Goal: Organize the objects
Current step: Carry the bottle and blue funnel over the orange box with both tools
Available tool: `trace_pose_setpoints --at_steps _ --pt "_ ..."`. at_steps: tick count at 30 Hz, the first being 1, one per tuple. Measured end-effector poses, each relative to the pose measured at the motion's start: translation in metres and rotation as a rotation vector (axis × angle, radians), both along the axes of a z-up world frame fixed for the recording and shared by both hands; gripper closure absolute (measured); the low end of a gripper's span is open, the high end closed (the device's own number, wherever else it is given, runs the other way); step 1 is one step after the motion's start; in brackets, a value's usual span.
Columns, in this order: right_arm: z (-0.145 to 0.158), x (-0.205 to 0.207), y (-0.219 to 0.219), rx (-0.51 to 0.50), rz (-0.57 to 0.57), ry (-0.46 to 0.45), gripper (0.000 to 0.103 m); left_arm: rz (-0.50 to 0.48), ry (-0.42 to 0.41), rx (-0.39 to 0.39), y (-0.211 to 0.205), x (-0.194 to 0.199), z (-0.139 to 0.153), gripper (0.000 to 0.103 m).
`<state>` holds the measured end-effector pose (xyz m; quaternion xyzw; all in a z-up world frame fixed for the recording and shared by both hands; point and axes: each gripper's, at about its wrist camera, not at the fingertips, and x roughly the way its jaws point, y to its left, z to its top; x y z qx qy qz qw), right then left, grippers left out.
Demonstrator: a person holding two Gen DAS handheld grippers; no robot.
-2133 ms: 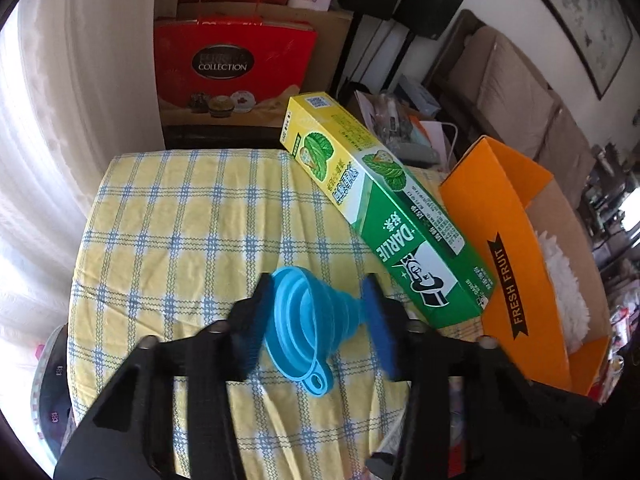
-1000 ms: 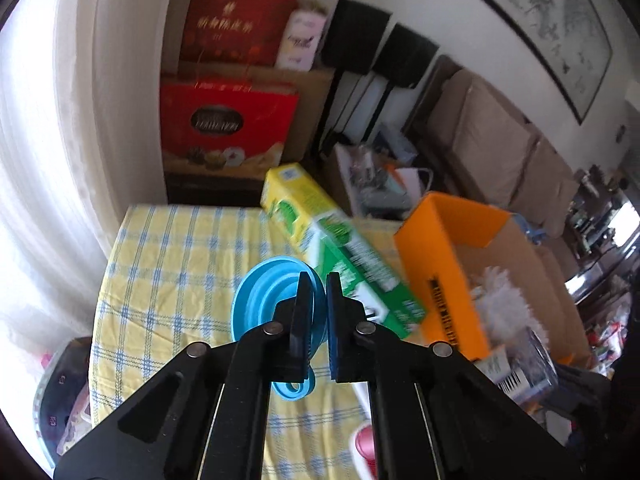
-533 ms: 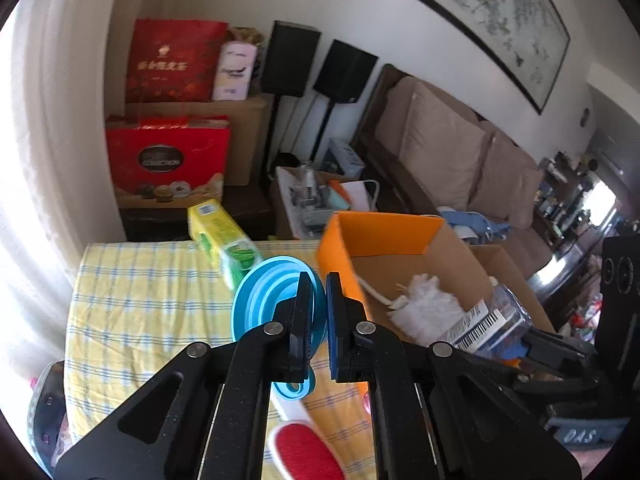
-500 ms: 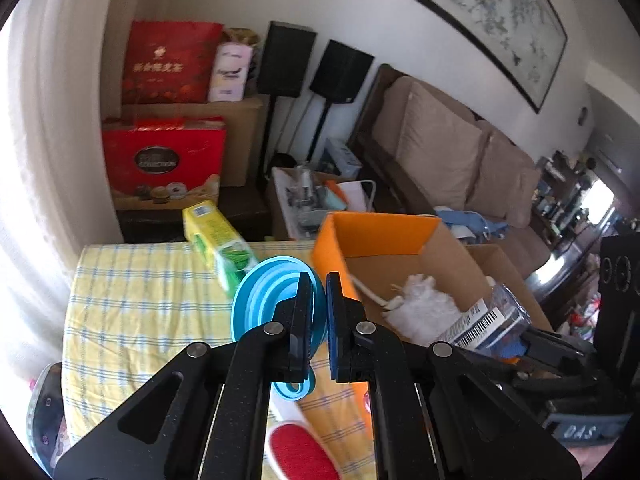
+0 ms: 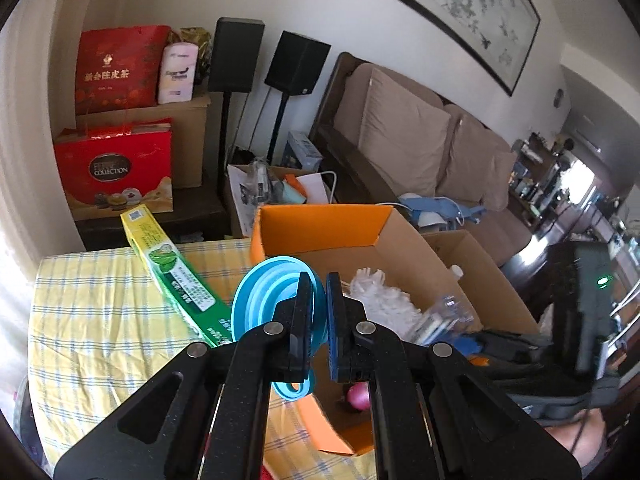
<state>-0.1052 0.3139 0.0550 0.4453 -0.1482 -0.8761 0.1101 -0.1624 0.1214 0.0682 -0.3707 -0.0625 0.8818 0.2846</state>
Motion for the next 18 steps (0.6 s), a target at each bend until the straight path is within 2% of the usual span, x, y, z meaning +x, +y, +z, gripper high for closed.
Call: trace_pose_setpoints --at_steps 13,18 --pt "-0.048 -0.045 -0.028 0.065 0.054 -0.121 0.056 0.007 -0.013 -0.009 0.000 -0.002 -0.008 0.097" --pt "-0.060 -0.060 -0.033 0.079 0.053 -0.137 0.056 0.020 -0.017 -0.013 -0.005 -0.008 -0.010 0.097"
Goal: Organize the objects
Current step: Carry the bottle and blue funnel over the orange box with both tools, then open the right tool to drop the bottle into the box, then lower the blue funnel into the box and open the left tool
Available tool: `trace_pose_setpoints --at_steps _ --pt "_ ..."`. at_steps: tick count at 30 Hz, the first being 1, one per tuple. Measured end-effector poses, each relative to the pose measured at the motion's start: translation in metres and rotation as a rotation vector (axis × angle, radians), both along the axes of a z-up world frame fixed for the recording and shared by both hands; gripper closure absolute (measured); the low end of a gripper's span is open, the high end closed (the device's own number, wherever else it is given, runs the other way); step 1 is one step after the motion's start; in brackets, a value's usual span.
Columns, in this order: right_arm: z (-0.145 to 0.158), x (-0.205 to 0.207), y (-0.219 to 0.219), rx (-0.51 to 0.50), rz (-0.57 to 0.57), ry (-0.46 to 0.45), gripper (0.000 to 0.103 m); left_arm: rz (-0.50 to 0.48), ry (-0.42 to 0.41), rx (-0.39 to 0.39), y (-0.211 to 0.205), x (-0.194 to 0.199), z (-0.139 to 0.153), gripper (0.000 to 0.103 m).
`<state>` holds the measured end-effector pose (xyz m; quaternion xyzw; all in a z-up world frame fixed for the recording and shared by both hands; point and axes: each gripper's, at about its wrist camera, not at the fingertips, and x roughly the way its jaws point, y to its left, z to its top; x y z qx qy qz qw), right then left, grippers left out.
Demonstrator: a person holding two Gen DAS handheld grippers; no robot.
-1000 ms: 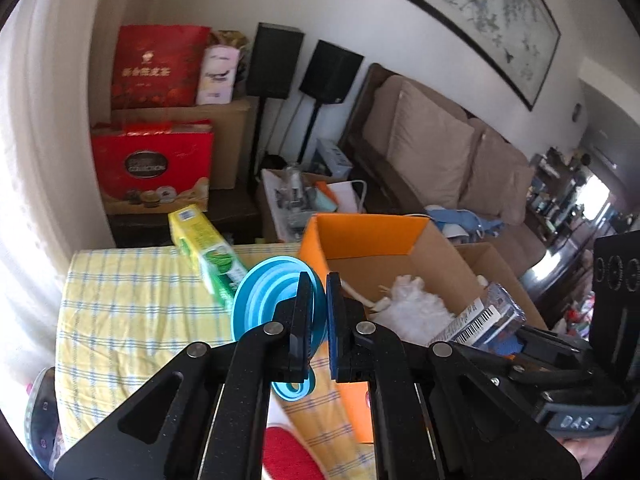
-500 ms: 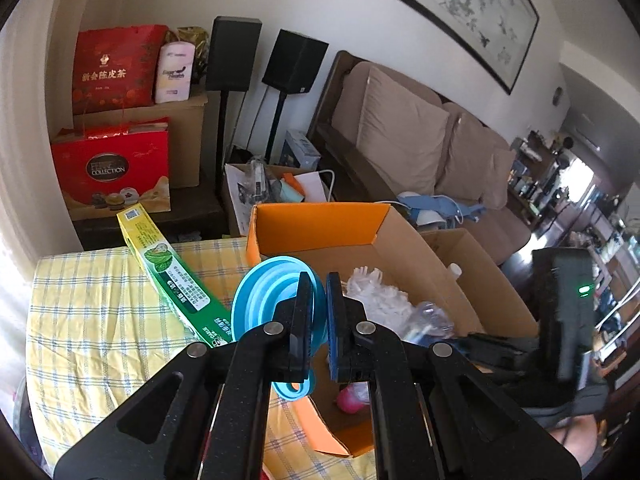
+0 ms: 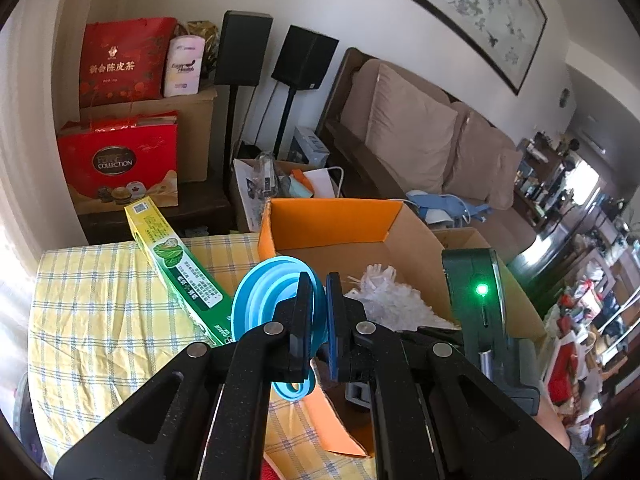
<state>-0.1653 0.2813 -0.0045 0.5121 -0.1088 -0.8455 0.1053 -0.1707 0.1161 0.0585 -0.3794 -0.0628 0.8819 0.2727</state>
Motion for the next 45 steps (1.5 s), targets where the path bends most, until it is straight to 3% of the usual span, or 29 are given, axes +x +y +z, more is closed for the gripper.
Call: trace_pose_setpoints --at_steps 11,26,37,38,42,45 --pt "0.000 -0.016 -0.003 0.024 -0.026 0.016 0.049 0.006 -0.007 0.010 -0.004 -0.005 -0.002 0.097" --pt "0.043 0.043 0.051 0.074 -0.157 0.131 0.041 -0.104 -0.024 -0.001 0.040 0.017 -0.009 0.097" --pt "0.051 0.067 0.077 0.068 -0.213 0.140 0.040 -0.192 -0.072 -0.062 0.083 0.036 -0.032 0.097" --pt "0.049 0.069 0.079 0.063 -0.218 0.139 0.040 -0.196 -0.082 -0.065 0.085 0.037 -0.035 0.094" --pt "0.046 0.074 0.083 0.052 -0.228 0.137 0.040 -0.194 -0.104 -0.046 0.085 0.039 -0.038 0.062" --pt "0.047 0.077 0.084 0.053 -0.227 0.139 0.040 -0.178 -0.112 -0.024 0.078 0.038 -0.035 0.048"
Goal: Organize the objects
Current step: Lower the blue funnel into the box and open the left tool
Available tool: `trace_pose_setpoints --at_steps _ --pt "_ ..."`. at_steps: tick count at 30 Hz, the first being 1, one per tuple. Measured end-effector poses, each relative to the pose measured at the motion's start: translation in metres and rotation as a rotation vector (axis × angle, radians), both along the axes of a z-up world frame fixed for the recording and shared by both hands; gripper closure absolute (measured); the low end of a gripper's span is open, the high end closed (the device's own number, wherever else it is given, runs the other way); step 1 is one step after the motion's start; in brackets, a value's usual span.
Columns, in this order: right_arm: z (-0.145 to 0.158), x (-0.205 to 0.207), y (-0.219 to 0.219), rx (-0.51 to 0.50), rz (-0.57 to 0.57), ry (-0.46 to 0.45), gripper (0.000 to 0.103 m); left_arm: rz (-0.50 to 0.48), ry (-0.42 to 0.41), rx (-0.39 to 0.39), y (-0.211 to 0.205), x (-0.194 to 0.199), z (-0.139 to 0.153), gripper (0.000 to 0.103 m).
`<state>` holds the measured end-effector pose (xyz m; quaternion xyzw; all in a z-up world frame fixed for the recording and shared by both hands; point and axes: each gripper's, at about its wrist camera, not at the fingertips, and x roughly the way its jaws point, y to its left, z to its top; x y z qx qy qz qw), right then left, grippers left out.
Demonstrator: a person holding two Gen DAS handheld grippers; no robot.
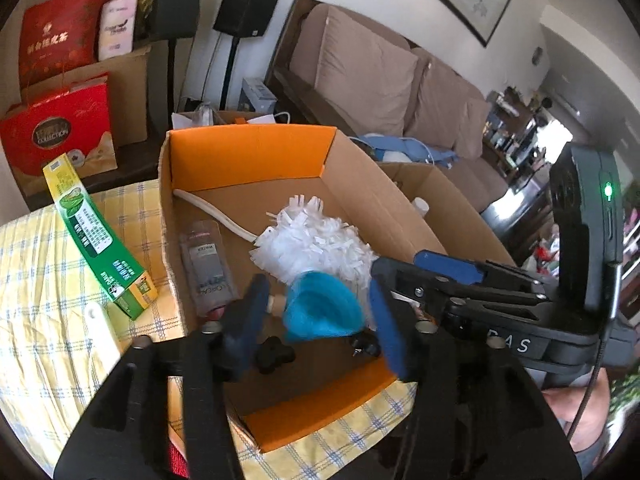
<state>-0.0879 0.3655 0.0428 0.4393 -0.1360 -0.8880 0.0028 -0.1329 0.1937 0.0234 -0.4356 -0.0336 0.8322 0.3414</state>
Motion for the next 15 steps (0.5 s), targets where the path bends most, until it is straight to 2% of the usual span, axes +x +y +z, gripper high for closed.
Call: trace_pose_setpoints --at_steps 4,6,9,12,15 --pt "0.006 0.004 -0.003 0.000 0.008 0.020 0.040 0.048 0.049 -0.010 -0.018 0.000 0.012 0.036" --pt "0.009 0.005 -0.006 0.002 0.011 0.029 0.035 0.072 0.075 -0.021 -0.026 0.001 0.017 0.024" --pt "0.012 0.006 -0.012 0.008 0.021 0.038 0.030 0.099 0.104 -0.034 -0.039 0.002 0.024 0.014" --pt "0.013 0.007 -0.020 0.018 0.037 0.043 0.020 0.116 0.123 -0.056 -0.050 0.004 0.028 0.010" --pt "0.014 0.008 -0.030 0.025 0.065 0.043 0.016 0.121 0.136 -0.095 -0.059 0.006 0.029 0.008"
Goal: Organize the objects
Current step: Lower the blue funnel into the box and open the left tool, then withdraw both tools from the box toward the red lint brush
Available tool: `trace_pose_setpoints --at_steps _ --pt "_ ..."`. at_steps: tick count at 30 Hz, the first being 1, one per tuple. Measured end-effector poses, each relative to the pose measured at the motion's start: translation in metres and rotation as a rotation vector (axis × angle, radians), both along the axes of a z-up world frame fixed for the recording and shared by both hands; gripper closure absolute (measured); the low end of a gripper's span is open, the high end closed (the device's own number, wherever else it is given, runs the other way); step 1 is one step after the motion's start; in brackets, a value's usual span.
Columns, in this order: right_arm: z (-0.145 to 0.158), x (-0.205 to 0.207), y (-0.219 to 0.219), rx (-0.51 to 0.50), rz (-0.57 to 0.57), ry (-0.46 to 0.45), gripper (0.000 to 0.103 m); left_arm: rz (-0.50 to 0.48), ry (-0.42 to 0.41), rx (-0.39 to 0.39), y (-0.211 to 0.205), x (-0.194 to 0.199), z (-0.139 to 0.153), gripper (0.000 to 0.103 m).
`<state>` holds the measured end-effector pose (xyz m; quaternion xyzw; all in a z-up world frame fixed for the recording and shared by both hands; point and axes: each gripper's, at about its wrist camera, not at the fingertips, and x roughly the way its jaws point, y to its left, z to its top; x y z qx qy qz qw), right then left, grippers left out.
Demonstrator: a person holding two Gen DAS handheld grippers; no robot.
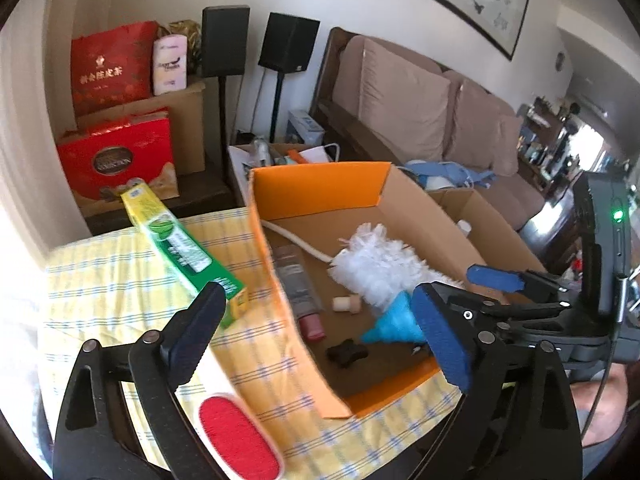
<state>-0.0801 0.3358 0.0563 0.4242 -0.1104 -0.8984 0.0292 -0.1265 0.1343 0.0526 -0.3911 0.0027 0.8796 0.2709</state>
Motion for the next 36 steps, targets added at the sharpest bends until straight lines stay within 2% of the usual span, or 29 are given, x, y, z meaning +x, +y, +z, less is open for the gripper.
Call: trace_pose_setpoints --at_steps 2,5,10,14,22,36 --pt "0.000 0.000 -0.007 0.006 0.021 -0.001 0.014 0.006 0.007 -0.016 -0.004 0.002 0.001 0.008" --pt "0.000 0.000 -0.015 0.017 0.034 -0.001 0.011 0.020 0.027 -0.037 -0.009 0.008 0.002 0.001" --pt "0.003 0.002 -0.030 0.036 0.059 0.013 0.001 0.038 0.033 -0.049 -0.020 0.015 0.003 0.000" --pt "0.007 0.005 -0.043 0.072 0.063 0.030 0.001 0.055 0.037 -0.046 -0.028 0.018 0.006 0.000" --pt "0.009 0.008 -0.057 0.056 0.081 0.033 0.001 0.077 0.030 -0.045 -0.047 0.022 0.006 0.000" --pt "0.010 0.003 -0.111 0.033 0.195 0.040 0.002 0.210 -0.005 -0.039 -0.124 0.016 -0.008 0.000"
